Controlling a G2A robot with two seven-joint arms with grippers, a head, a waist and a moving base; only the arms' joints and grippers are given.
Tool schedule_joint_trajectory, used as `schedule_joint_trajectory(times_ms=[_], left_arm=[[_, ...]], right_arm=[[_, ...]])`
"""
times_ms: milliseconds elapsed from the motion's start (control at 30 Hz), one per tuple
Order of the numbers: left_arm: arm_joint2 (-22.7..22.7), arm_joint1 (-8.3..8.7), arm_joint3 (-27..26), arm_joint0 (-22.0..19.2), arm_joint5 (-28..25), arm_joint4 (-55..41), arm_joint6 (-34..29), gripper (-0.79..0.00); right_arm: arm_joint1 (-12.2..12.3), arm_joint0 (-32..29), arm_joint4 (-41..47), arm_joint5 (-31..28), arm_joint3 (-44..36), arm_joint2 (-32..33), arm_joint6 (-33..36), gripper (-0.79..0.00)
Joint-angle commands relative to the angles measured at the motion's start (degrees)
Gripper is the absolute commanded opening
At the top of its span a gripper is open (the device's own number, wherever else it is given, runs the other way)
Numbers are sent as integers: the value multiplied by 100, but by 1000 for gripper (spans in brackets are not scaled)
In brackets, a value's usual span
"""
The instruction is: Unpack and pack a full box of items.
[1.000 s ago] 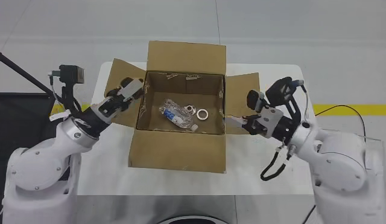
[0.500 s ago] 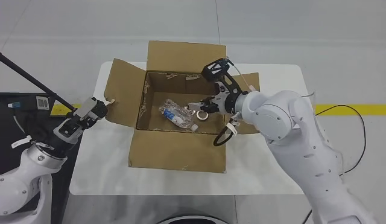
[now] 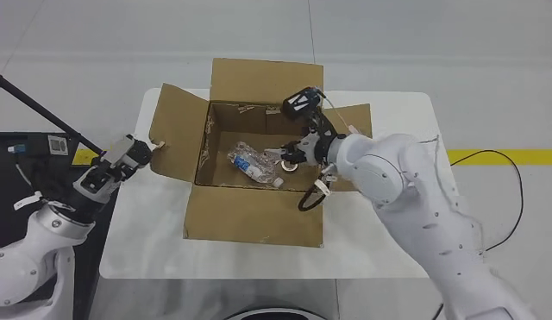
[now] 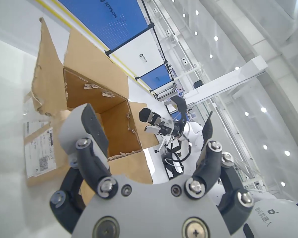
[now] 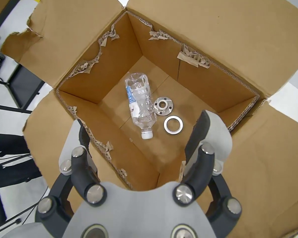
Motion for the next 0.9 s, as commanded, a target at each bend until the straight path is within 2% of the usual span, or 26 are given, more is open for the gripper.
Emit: schedule_joint_trajectory(times_ms=[0,167,333,533,667,733,767,833,867], left_arm=[[-75,12,10,-69,154,-78,93,0],[-27,36,-86,-146,396,-16,207,0],[144,52,-184,-99,441,263,276,0],[144,52,-184,-99,441,263,276,0],[144,52,-184,-99,441,263,276,0],[144,52,-184,-99,441,263,276,0],[144,52,-184,-99,441,263,276,0],[144,52,-184,-99,441,263,276,0],[144,52,-184,-99,441,263,276,0]], right_arm=[[-49,224,-72,-149,239,-178,-18,0],[-208,863,-97,-368,1104,-573,163,0],[-430,1531,278,-737,2201,-1022,582,0],[-739,2068,425,-769,3107,-1563,711,0],[-910,2264,446,-772,3541,-1817,728,-142],[-993,2327,468,-780,3723,-1928,717,-268],[-1030,2356,479,-797,3826,-1974,714,-305],[-1102,2408,516,-821,4029,-2045,689,-305],[-1137,2429,538,-828,4132,-2074,677,-262]])
